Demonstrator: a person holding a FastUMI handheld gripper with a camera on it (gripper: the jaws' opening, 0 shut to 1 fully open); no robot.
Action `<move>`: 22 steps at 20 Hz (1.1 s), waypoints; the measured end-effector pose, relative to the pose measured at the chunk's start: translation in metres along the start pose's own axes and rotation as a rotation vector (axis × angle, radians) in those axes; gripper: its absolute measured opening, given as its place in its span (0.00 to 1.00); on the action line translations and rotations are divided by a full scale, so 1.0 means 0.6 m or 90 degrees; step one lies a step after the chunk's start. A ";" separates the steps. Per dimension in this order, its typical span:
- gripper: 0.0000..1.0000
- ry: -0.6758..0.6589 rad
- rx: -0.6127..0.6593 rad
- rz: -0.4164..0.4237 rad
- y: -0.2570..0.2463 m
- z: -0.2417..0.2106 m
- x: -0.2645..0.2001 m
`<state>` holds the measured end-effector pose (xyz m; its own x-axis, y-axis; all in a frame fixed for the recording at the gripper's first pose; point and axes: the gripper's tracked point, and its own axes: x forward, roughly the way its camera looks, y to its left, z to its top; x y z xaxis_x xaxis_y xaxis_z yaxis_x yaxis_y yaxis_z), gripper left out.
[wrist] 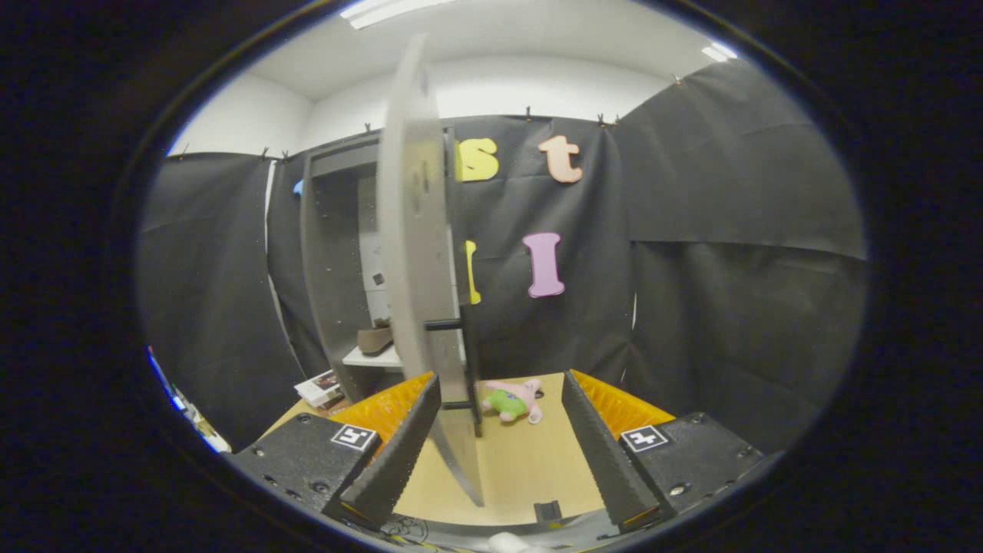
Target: Open the shoe cabinet door, grab the shoes and put them into the shoe cabinet, then close the shoe cabinet door.
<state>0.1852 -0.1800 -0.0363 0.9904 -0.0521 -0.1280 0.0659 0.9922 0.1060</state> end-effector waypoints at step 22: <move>0.95 0.047 -0.049 0.189 0.102 -0.017 0.111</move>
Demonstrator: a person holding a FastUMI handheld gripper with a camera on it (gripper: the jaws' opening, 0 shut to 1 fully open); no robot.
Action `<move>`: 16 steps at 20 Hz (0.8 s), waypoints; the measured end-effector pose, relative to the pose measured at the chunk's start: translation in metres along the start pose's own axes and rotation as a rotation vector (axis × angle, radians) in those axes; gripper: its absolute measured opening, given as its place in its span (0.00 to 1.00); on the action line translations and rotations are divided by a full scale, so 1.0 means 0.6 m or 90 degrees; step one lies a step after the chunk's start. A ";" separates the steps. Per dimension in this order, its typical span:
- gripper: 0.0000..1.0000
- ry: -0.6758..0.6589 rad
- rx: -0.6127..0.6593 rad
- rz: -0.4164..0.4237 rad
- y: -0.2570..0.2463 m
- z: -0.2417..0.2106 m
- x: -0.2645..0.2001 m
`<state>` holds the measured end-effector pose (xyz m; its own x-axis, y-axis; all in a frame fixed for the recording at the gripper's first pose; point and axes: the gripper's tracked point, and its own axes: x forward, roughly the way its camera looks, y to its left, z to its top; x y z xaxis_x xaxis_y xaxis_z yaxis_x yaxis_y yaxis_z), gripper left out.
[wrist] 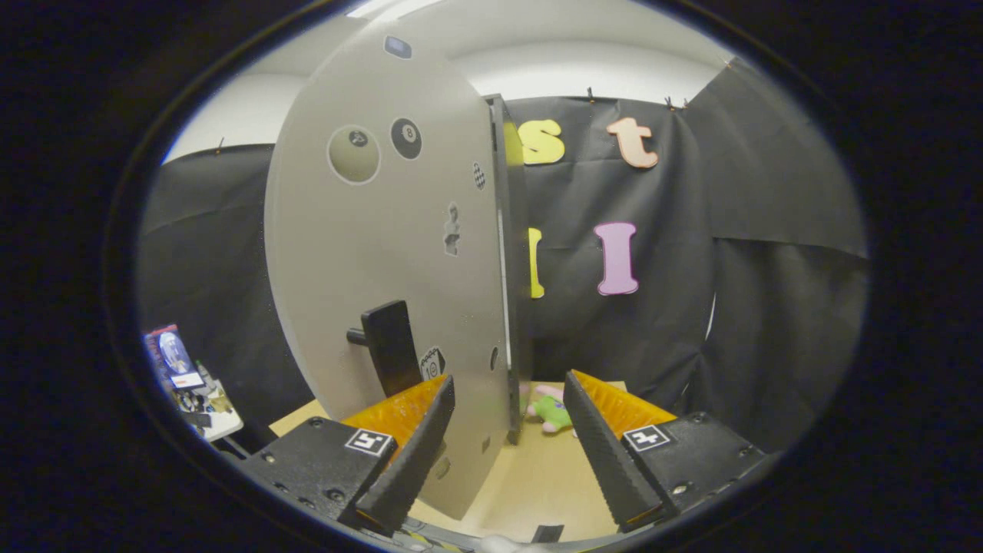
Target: Open the shoe cabinet door, grab the shoes and put them into the shoe cabinet, then close the shoe cabinet door.
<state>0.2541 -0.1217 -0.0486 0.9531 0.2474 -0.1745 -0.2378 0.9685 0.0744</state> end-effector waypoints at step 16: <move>0.95 -0.011 -0.026 0.007 0.283 -0.006 0.121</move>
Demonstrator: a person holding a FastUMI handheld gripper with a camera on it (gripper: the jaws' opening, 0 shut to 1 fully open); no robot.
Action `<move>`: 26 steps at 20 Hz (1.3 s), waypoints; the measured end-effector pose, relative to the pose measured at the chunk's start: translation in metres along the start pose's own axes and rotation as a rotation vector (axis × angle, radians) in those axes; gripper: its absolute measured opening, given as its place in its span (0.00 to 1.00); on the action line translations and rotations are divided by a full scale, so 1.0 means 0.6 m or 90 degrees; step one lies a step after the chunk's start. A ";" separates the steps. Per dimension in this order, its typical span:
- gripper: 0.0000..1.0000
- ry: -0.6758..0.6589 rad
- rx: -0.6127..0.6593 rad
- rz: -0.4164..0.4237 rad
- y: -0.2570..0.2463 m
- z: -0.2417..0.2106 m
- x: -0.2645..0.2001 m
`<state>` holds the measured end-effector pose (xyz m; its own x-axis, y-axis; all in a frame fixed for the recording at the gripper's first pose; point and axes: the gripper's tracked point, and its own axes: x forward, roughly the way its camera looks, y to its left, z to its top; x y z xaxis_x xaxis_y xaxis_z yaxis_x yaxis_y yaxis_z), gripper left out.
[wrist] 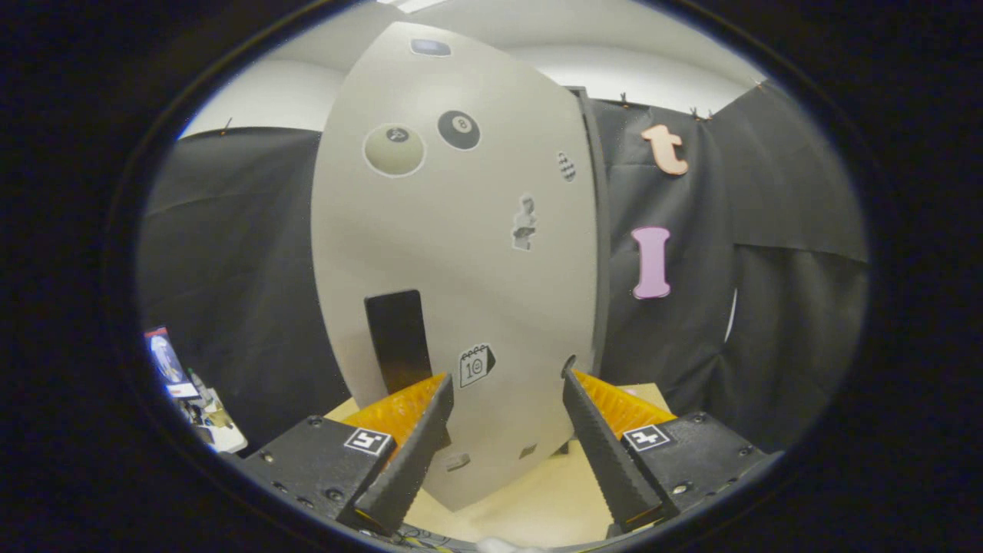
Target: Open the shoe cabinet door, grab the shoes and put them into the shoe cabinet, then close the shoe cabinet door.
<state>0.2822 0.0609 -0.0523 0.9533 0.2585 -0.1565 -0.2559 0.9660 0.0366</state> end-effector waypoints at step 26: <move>0.97 -0.063 0.039 -0.188 0.001 0.076 -0.180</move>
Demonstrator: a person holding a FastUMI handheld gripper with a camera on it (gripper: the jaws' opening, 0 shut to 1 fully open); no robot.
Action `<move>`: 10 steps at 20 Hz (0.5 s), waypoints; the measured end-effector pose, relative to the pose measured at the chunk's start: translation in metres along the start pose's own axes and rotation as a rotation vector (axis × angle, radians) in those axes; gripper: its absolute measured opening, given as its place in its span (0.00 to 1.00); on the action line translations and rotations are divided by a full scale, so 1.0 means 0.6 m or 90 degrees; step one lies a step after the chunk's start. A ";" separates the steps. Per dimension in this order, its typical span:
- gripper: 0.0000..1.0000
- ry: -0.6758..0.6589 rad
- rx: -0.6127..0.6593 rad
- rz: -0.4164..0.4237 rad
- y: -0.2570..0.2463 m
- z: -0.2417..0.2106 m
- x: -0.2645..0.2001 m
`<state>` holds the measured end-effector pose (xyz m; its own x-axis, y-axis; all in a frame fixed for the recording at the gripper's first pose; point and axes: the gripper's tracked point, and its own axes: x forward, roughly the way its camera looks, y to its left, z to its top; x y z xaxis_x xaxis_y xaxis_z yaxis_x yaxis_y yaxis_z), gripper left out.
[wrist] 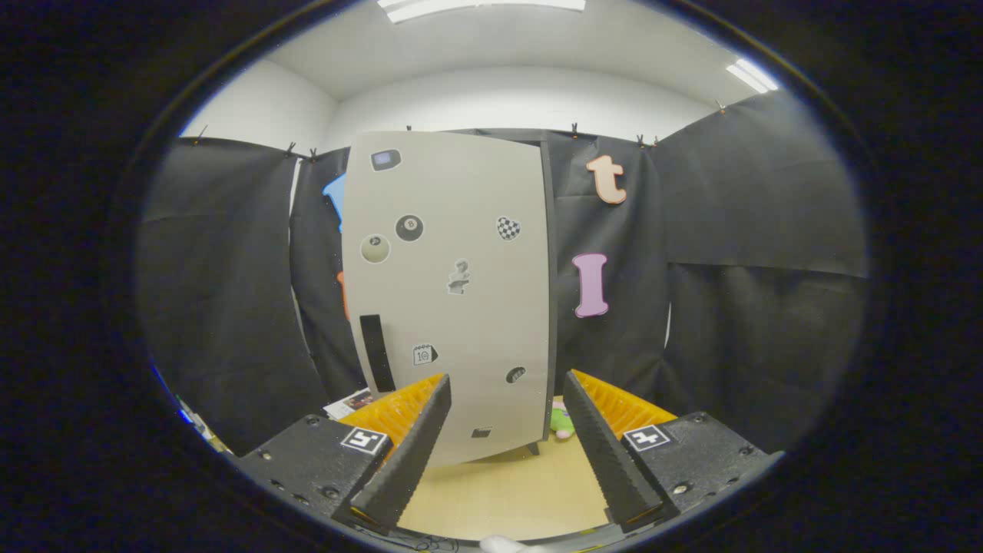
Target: Open the shoe cabinet door, grab the shoes and put them into the shoe cabinet, then close the shoe cabinet door.
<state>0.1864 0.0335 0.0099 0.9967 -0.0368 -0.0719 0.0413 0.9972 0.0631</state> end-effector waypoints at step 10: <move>0.97 -0.011 0.011 -0.028 -0.039 0.008 -0.072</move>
<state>0.1425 0.0116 0.0160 0.9950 -0.0815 -0.0574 0.0858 0.9933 0.0771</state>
